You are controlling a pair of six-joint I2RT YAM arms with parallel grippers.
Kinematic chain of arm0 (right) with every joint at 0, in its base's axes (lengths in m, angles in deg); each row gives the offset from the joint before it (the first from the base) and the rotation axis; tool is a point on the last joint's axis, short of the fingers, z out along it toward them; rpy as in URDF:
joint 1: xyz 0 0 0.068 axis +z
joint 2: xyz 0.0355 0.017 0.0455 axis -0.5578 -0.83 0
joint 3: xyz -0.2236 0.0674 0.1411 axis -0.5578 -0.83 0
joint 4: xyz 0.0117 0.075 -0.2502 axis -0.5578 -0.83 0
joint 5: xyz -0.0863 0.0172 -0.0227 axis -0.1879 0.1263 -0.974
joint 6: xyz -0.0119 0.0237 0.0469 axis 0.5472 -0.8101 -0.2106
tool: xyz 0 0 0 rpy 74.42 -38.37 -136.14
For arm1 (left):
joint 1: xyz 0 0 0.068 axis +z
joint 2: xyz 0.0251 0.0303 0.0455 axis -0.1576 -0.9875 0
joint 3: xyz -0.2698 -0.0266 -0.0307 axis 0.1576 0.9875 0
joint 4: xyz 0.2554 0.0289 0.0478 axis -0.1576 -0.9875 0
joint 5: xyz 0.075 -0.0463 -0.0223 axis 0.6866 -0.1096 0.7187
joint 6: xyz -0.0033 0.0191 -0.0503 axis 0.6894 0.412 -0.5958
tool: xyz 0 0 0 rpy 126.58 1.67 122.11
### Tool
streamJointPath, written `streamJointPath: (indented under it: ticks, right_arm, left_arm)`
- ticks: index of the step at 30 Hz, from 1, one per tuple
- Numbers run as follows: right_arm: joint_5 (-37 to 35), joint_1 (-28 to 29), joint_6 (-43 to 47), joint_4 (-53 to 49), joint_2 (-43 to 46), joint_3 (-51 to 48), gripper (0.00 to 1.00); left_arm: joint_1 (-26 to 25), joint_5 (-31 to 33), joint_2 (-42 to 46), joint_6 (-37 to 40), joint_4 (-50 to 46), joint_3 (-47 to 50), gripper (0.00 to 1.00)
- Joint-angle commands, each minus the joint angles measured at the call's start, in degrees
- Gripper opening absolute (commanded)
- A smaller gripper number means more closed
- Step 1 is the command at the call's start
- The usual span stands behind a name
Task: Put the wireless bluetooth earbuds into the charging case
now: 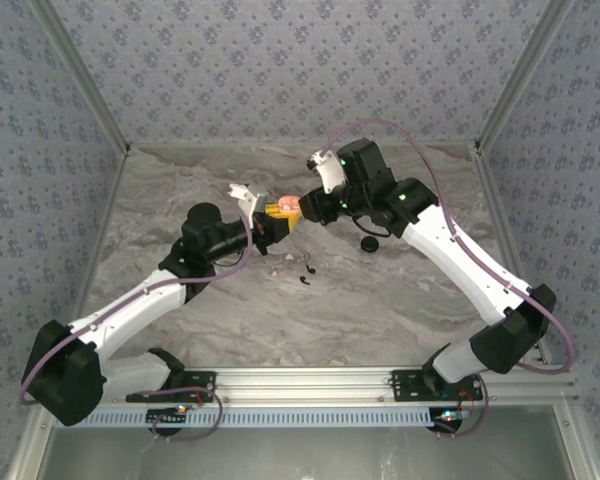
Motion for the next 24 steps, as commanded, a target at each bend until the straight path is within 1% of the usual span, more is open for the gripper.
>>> streamJointPath:
  ticks: [1, 5, 11, 18, 24]
  right_arm:
    - [-6.51, -1.28, -2.85, 1.46, 3.89, -2.01, 0.27]
    - [-6.44, -4.07, -4.61, -0.49, 3.35, -3.67, 0.27]
    - [-2.83, -5.90, -4.58, -2.65, -1.45, -5.40, 0.28]
    - [2.47, -4.94, -5.28, -1.43, -10.97, -5.55, 0.30]
    - [4.86, -2.26, -6.57, -1.00, -20.28, -2.75, 0.31]
  left_arm:
    - [-0.23, 5.26, 2.24, 3.16, -3.97, -1.79, 0.06]
    - [0.04, 6.01, 3.58, 3.49, -5.08, -1.15, 0.06]
    - [0.22, 6.25, 6.58, 4.31, -9.94, -1.77, 0.06]
    - [0.14, 8.36, 12.22, 6.41, -18.84, -2.06, 0.06]
    - [0.27, 11.12, 17.86, 6.83, -22.75, -0.33, 0.07]
